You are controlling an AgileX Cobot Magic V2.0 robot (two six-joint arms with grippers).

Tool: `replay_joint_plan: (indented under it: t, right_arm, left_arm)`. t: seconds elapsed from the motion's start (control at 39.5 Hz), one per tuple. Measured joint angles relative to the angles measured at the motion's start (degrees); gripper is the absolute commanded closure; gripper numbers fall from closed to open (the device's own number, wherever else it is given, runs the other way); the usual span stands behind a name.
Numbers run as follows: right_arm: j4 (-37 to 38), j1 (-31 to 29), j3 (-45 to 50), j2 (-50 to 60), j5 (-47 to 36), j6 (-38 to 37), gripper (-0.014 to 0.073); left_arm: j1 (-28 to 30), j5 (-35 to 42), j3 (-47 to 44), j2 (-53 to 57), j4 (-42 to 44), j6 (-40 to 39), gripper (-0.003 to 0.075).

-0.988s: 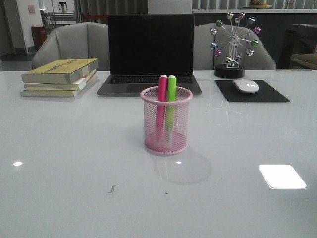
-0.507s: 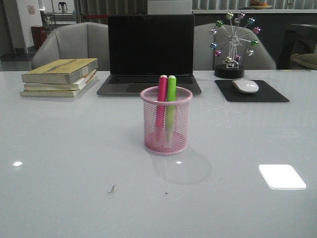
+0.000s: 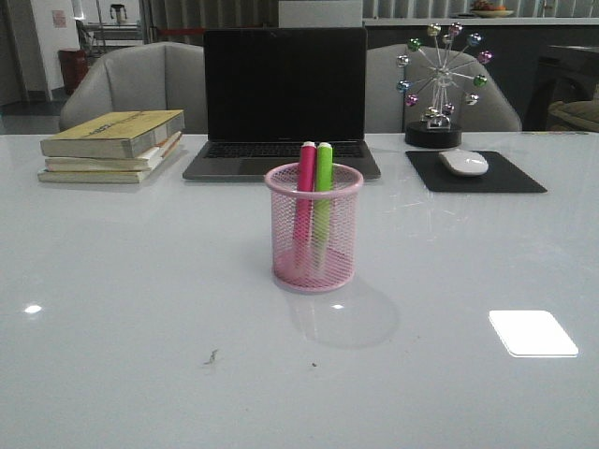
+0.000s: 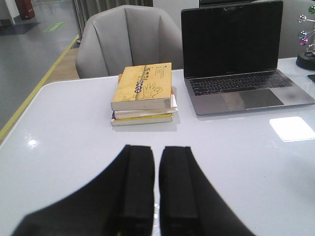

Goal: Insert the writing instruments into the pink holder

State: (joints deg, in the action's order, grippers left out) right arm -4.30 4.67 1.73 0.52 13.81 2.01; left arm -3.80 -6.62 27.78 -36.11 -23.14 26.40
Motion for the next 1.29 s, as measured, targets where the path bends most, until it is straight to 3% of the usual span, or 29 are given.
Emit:
replay_joint_plan:
  t: [0.79,0.86,0.89,1.29]
  right_arm:
    - [0.0,0.0,0.0,0.0,0.9,0.0,0.0536]
    - [0.0,0.0,0.0,0.0,1.0,0.0,0.0536]
    - [0.0,0.0,0.0,0.0,1.0,0.0,0.0536]
    - [0.0,0.0,0.0,0.0,1.0,0.0,0.0536]
  left_arm:
    - [0.0,0.0,0.0,-0.1,0.0,0.0,0.057]
    - [0.1,0.0,0.0,0.2,0.0,0.0,0.0603]
    - [0.2,-0.1,0.0,0.5,0.0,0.0,0.0629]
    - [0.4,-0.3,-1.5,10.5,0.0,0.0,0.0629]
